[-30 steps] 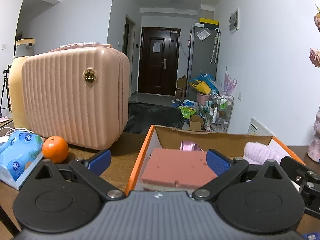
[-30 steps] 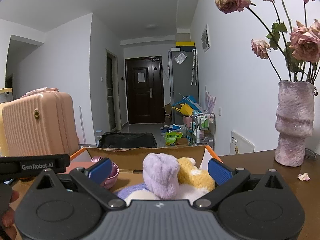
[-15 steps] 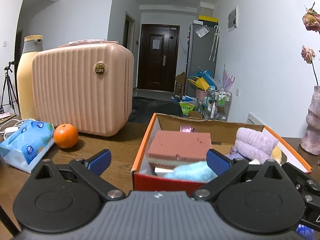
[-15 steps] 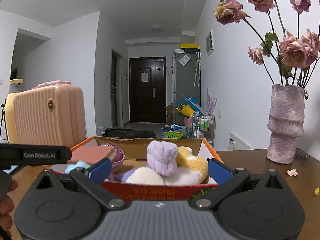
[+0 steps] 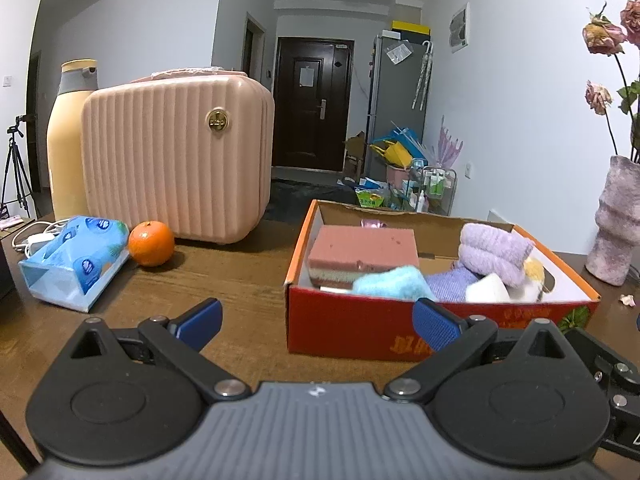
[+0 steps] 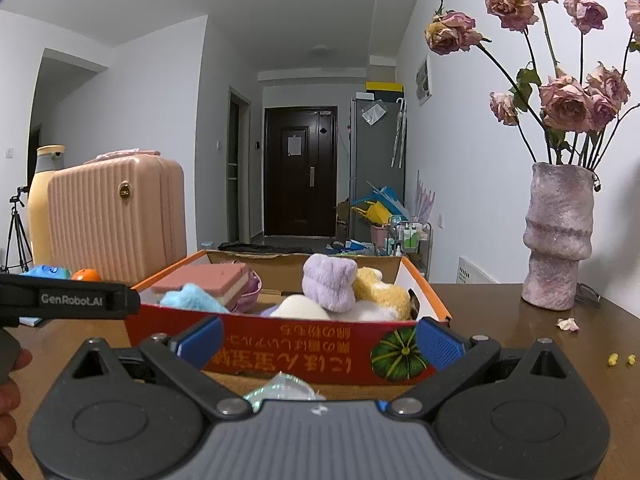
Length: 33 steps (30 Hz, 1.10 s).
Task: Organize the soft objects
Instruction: 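Move the right tool to the clear plastic bag on the table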
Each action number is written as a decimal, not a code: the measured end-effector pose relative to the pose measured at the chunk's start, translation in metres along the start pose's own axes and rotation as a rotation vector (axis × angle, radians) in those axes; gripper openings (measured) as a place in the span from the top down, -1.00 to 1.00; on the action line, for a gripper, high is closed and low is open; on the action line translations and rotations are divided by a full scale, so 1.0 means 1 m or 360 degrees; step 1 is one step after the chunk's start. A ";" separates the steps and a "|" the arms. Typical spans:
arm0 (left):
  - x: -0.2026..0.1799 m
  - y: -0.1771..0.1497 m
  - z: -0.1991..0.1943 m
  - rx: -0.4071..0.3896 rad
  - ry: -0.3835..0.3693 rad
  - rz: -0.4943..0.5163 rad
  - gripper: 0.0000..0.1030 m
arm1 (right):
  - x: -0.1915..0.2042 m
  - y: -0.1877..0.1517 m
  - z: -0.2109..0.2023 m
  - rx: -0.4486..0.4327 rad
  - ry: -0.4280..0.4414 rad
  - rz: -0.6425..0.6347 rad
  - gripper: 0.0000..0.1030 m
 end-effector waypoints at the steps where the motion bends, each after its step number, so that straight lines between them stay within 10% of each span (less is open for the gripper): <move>1: 0.000 -0.002 -0.003 0.0005 -0.0003 0.0001 -1.00 | 0.000 -0.001 -0.003 0.0004 0.0000 -0.0001 -1.00; 25: 0.023 -0.024 -0.043 0.0106 -0.0049 0.0021 -1.00 | 0.020 -0.039 -0.010 0.0275 0.0021 -0.0134 -0.99; 33: 0.033 -0.026 -0.039 0.0135 -0.0051 0.0004 -1.00 | 0.036 -0.046 0.013 0.0380 -0.0006 -0.0152 -0.67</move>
Point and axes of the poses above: each gripper's, at about its wrist camera, not at the fingertips, and z roughly the way its jaws point, x to its left, y to its top, the point moved 9 cm from there along z, roughly the way its jaws point, and after that the axes turned 15 degrees about -y, right-handed, at the moved point
